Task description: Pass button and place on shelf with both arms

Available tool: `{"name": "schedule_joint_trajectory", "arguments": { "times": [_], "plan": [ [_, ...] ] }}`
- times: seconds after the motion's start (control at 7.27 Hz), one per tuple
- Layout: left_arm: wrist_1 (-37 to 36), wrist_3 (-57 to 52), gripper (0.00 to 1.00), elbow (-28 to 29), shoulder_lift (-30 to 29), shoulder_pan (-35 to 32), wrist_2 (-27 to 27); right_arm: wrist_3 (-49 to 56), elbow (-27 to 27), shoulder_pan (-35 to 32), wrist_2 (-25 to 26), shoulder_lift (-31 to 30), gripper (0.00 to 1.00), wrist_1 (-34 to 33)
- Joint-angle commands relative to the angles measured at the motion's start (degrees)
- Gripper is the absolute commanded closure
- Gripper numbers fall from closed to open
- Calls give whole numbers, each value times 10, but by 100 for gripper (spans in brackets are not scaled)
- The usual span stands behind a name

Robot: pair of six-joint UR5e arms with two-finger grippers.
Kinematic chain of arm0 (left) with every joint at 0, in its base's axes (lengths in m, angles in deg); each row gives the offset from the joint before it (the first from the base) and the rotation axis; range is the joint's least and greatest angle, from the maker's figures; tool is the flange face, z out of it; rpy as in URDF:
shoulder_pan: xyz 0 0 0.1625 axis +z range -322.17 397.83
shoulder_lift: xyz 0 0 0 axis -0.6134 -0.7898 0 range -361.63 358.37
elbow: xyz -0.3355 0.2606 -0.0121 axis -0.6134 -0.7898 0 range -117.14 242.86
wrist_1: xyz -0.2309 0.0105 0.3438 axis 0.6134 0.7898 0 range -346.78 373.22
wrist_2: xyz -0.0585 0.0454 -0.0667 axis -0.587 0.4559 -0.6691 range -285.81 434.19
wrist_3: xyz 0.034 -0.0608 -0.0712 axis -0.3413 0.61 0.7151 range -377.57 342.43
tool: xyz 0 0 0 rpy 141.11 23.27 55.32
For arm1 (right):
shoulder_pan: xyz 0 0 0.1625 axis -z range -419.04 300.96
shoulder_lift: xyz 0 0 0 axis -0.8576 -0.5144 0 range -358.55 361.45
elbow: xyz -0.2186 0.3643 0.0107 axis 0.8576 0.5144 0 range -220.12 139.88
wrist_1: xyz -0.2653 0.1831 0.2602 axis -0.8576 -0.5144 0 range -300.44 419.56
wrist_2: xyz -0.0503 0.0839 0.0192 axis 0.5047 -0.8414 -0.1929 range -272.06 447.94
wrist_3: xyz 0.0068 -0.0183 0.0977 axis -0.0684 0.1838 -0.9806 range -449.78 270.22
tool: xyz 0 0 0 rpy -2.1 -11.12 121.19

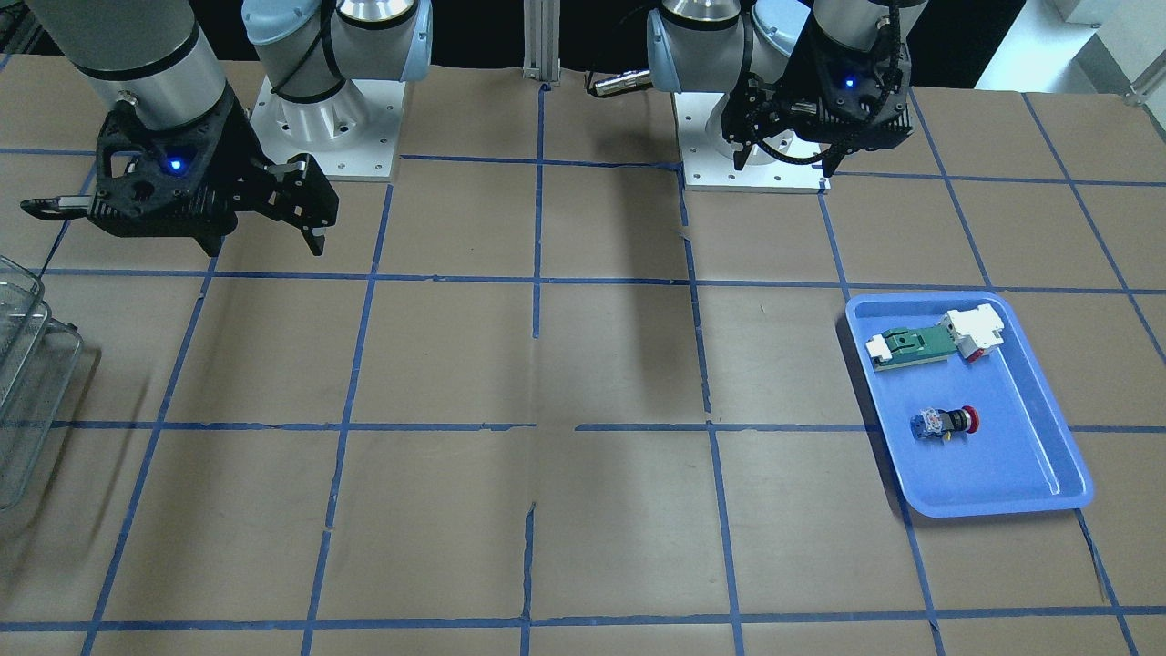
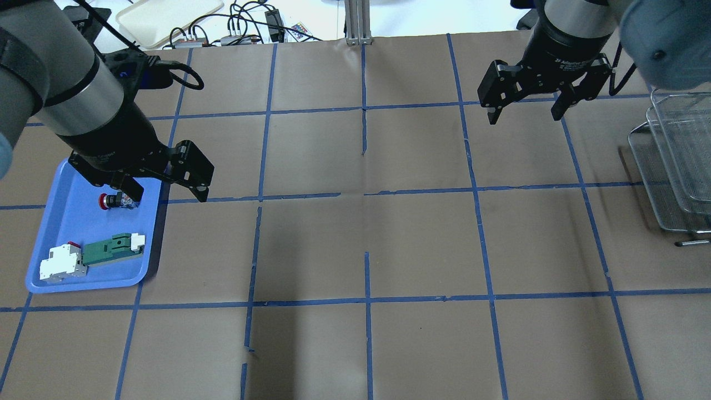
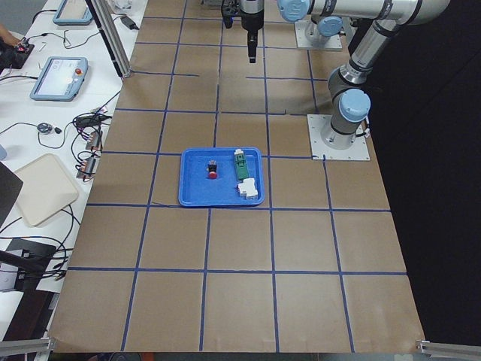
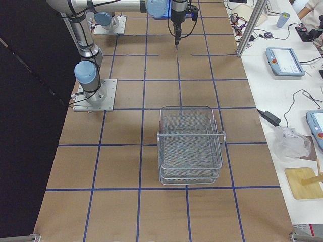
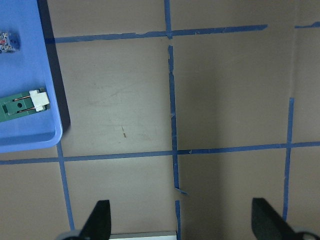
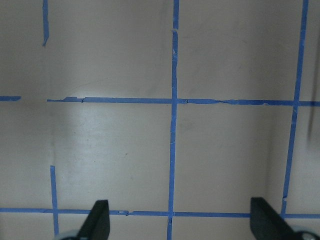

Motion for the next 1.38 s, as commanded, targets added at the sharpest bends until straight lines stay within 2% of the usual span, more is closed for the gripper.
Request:
{"name": "schedule_joint_trajectory", "arguments": {
  "times": [0.0, 1.24],
  "plan": [
    [-1, -1, 0, -2, -2, 0, -1, 0, 0, 0, -1, 0, 0, 0],
    [5, 2, 0, -3, -2, -1, 4, 0, 0, -1, -1, 1, 0, 1]
  ]
}}
